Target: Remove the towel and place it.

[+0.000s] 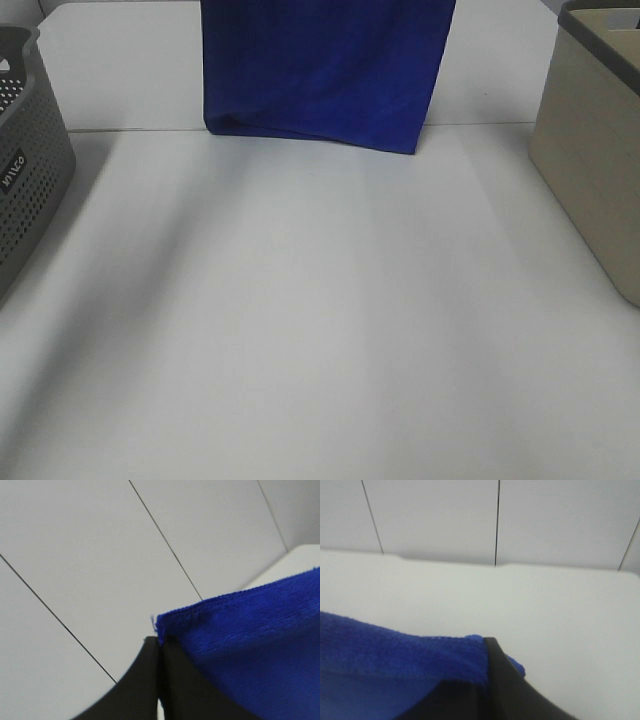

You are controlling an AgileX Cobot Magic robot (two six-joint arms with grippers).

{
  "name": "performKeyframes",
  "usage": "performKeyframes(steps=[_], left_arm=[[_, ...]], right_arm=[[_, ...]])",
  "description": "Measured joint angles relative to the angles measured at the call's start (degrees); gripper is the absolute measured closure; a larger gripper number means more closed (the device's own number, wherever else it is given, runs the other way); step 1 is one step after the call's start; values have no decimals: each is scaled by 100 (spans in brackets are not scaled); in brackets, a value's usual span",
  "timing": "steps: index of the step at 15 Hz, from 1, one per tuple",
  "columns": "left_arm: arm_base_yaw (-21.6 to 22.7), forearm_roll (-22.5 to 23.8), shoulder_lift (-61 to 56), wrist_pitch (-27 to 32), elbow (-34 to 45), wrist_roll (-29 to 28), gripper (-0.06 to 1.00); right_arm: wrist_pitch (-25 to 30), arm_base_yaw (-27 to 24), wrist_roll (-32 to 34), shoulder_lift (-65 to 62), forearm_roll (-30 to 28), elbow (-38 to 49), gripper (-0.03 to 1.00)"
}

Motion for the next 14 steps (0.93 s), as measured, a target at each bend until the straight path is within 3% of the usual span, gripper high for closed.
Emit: performKeyframes(steps=[3,4,6,8,11,14], left_arm=[[0,516,-229,1822,0,-1197,94],[0,596,-264,2172,0,-1438,94],[0,722,-395,3461,0,-2114,94],[0,498,-584,4629,0,-2699,94],[0,481,-682,4664,29,-3237,94],[0,378,-1037,4675,676,-3570,94]], right_arm=[[1782,0,-1455,-74,1455,0,95],[2103,0,-1610,-80,1570,0,95],[3300,0,-1856,-183,1713,0,95],[4079,0,-1862,-453,1954,6,95],[4108,0,-1707,-527,2160,143,95],[4108,0,-1662,-1031,2160,1066,95]])
